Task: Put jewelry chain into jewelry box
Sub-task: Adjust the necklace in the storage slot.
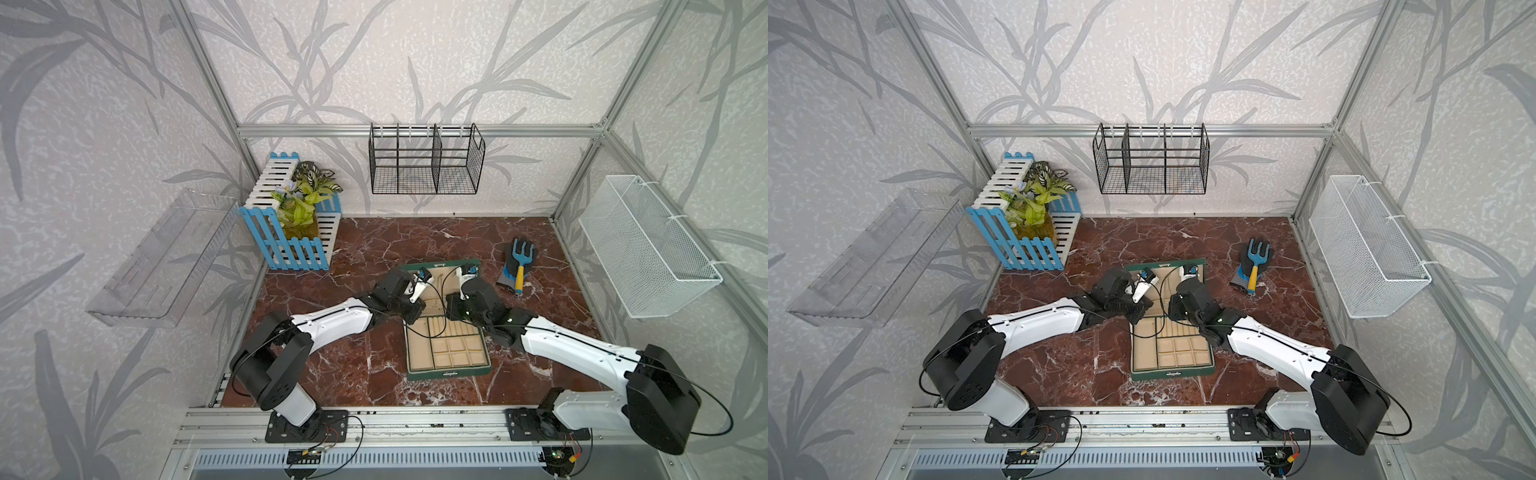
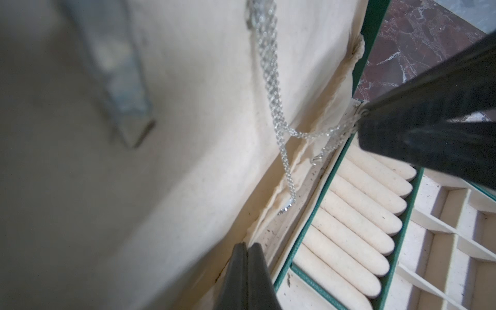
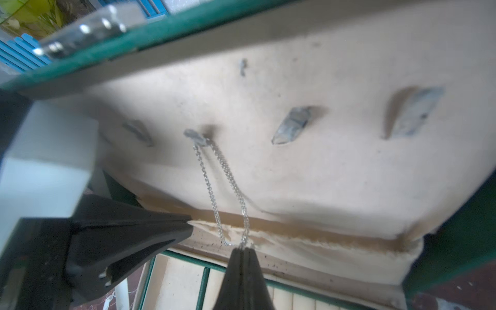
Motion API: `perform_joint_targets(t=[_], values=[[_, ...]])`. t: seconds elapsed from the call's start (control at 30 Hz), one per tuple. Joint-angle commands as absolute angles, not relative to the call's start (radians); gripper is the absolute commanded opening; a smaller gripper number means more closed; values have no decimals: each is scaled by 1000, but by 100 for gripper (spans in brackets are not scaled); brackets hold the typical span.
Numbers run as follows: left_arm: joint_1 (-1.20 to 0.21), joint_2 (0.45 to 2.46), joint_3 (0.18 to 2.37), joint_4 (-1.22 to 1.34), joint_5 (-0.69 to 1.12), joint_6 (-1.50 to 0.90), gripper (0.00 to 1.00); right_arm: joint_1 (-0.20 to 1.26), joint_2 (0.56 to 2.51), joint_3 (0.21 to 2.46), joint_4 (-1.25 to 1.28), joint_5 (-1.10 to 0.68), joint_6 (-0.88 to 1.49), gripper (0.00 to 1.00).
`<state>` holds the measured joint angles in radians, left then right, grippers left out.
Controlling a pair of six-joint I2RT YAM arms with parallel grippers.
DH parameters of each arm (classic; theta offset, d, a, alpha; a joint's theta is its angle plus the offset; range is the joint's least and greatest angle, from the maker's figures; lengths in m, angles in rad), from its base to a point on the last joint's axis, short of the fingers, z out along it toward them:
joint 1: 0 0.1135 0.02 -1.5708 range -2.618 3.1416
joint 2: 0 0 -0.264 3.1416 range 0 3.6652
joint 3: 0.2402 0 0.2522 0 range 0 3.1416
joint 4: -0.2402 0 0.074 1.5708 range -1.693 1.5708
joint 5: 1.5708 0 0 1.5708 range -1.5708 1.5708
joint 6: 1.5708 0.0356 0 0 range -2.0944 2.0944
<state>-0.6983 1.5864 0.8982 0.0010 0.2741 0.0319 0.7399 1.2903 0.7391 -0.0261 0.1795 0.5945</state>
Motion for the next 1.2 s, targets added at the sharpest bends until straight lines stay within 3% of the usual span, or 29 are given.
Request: perform_joint_targets(t=[0.0,0.57,0.63,0.73,0.87,1.03,1.17], values=[[-701,1601,910,34,287,36,1,728,1285,786,-1,198,556,0],[-701,1597,911,32,287,37,1,703,1386,809,21,176,566,0],[-701,1597,911,32,287,38,1,702,1380,807,13,180,571,18],[-701,1596,911,32,287,37,1,700,1357,803,4,185,570,37],[-701,1595,910,34,285,36,2,701,1318,790,-6,192,570,41],[-702,1585,908,44,290,39,6,700,1238,744,-5,184,571,54],[-701,1560,906,56,319,63,24,699,1152,695,-5,181,553,65]])
